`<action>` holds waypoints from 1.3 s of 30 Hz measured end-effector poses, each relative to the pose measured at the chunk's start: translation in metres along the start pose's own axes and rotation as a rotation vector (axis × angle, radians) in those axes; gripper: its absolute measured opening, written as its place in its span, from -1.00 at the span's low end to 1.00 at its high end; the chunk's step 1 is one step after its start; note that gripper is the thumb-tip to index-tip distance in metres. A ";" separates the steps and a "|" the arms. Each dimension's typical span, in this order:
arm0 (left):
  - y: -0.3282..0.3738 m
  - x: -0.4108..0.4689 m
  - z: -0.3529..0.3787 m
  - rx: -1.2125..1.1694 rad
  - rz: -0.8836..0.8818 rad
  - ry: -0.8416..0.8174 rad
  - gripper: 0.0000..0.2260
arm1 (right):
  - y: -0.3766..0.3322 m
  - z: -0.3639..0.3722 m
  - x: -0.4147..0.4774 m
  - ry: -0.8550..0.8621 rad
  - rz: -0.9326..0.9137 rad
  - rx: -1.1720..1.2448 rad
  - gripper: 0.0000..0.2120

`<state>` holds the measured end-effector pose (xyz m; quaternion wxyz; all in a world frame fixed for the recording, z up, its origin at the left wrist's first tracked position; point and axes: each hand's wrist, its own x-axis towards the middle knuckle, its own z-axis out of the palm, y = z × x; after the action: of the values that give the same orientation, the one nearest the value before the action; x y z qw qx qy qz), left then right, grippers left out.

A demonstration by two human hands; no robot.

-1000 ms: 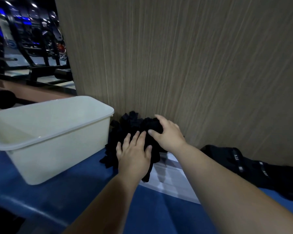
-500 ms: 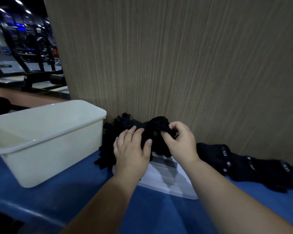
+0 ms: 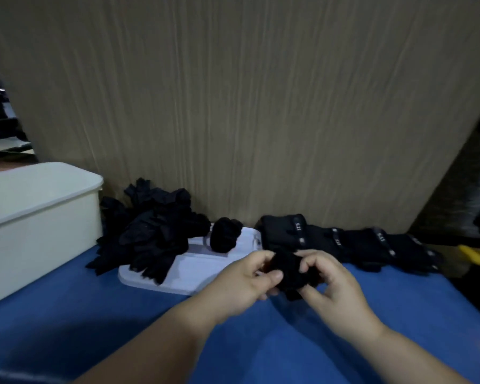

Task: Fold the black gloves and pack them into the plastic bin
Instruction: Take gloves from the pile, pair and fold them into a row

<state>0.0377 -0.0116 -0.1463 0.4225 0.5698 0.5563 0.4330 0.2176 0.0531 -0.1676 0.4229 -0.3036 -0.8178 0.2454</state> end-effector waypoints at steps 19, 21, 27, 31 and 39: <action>-0.024 0.019 0.074 0.316 0.123 0.118 -0.80 | 0.035 -0.046 -0.029 -0.226 0.321 0.209 -0.65; -0.027 0.018 0.074 0.376 0.135 0.131 -0.78 | 0.035 -0.046 -0.029 -0.189 0.281 0.106 -0.69; -0.027 0.014 0.072 0.210 0.066 -0.048 -0.79 | 0.035 -0.042 -0.036 -0.078 0.157 -0.092 -0.75; -0.021 0.006 0.065 0.117 0.034 -0.241 -0.79 | 0.038 -0.044 -0.041 -0.026 0.140 -0.139 -0.77; -0.023 0.006 0.070 0.264 0.111 -0.034 -0.83 | 0.031 -0.039 -0.046 0.029 0.101 -0.221 -0.75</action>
<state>0.0986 -0.0053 -0.1866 0.3283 0.6576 0.5688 0.3690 0.2799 0.0482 -0.1928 0.3859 -0.3926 -0.8172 0.1705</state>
